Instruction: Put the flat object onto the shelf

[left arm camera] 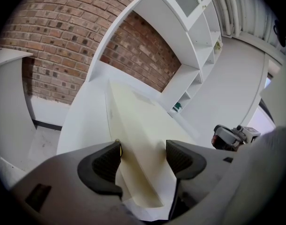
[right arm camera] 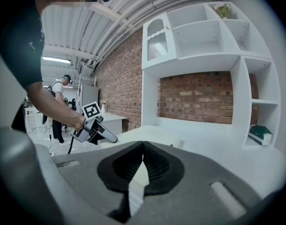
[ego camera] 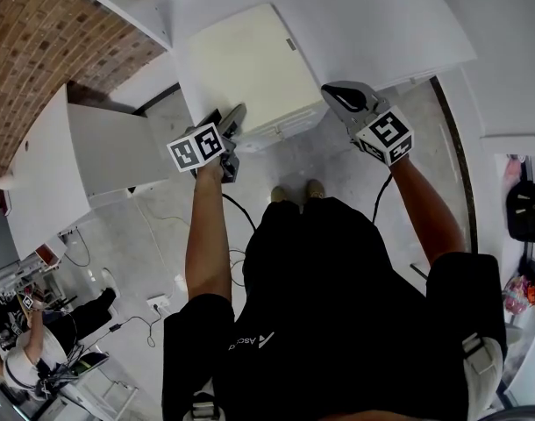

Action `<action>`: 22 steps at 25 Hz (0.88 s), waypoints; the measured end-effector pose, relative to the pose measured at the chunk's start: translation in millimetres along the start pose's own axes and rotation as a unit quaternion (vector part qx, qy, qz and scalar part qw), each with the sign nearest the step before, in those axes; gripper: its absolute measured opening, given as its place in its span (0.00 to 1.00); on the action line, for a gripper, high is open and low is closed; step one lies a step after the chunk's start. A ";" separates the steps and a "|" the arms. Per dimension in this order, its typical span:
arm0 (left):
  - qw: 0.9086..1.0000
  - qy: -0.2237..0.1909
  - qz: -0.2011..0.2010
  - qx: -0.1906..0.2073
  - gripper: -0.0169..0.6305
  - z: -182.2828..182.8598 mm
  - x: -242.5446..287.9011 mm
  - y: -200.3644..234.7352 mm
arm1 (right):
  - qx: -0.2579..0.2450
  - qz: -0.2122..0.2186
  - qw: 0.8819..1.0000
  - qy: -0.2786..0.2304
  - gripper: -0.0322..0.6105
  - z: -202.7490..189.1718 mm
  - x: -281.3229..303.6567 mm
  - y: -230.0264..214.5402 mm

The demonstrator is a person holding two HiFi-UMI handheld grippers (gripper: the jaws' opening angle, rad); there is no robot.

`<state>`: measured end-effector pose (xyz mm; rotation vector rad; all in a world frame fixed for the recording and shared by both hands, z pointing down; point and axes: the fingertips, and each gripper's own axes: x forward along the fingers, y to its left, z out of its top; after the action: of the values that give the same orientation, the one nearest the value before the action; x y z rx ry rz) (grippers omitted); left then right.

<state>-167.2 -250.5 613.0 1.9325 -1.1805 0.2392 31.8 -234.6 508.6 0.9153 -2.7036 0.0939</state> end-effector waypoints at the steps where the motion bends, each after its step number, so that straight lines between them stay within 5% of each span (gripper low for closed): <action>1: 1.000 0.000 0.000 -0.001 0.49 -1.9 -2.0 -0.7 | -0.005 0.001 1.000 0.003 0.05 -1.9 0.8 1.2; 8: 1.000 0.001 0.003 -0.009 0.48 -18.3 -16.5 -5.2 | -0.077 0.020 0.996 0.029 0.09 -12.5 3.2 27.8; 14: 1.000 0.003 0.001 -0.011 0.48 -27.9 -23.9 -8.6 | -0.192 0.011 0.979 0.074 0.28 -36.1 1.1 45.6; 17: 1.000 0.005 0.000 -0.012 0.48 -29.5 -25.4 -8.9 | -0.276 0.003 0.957 0.092 0.39 -47.3 3.4 53.3; 22: 1.000 0.008 -0.002 -0.013 0.48 -32.4 -27.1 -9.7 | -0.426 -0.004 0.895 0.131 0.51 -69.0 7.6 67.8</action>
<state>-166.0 -207.2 613.3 1.9074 -1.1641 0.2368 2.1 -174.7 578.8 0.5690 -2.1221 -0.8376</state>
